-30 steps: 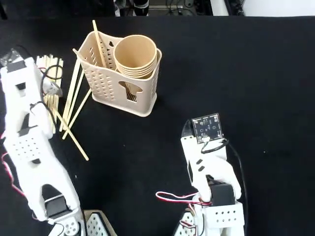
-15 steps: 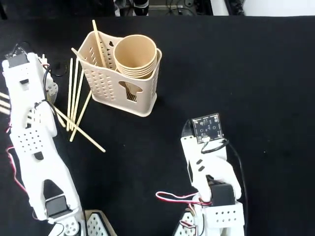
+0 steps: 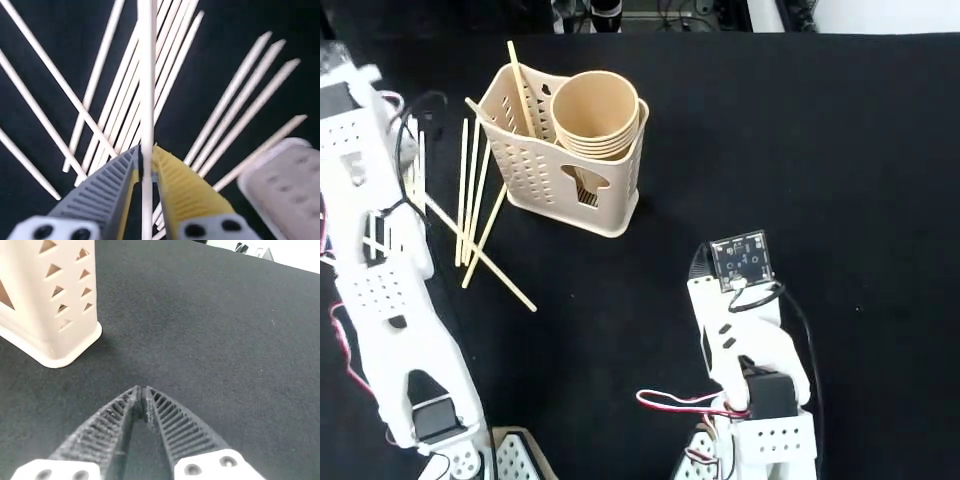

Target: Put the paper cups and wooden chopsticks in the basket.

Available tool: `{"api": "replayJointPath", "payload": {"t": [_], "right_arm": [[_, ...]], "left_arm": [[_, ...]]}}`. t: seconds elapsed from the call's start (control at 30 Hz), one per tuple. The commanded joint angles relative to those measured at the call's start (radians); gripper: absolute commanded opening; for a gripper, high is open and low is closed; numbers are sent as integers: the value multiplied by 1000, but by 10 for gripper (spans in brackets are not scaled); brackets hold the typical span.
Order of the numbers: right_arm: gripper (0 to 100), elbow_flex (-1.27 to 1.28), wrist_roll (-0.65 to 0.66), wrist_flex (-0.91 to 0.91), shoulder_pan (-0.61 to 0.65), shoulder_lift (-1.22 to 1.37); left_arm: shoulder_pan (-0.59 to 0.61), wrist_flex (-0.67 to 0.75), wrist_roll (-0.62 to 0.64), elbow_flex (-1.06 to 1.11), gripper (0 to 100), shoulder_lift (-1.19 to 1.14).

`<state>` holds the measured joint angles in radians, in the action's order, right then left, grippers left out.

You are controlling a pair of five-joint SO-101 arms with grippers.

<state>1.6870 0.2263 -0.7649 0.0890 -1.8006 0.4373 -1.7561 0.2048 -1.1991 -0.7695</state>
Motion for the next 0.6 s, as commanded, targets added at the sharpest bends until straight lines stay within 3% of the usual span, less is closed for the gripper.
{"api": "replayJointPath", "payload": {"t": [0.0,0.3,0.57], "right_arm": [[13,-2,-2,-3,11,-48],[13,-2,-2,-3,14,-48],[13,-2,-2,-3,15,-47]], "left_arm": [[-16,-6,-41,-51,29,233],[-24,-2,-89,-61,29,617],[-222,46,-94,-61,28,760]]}}
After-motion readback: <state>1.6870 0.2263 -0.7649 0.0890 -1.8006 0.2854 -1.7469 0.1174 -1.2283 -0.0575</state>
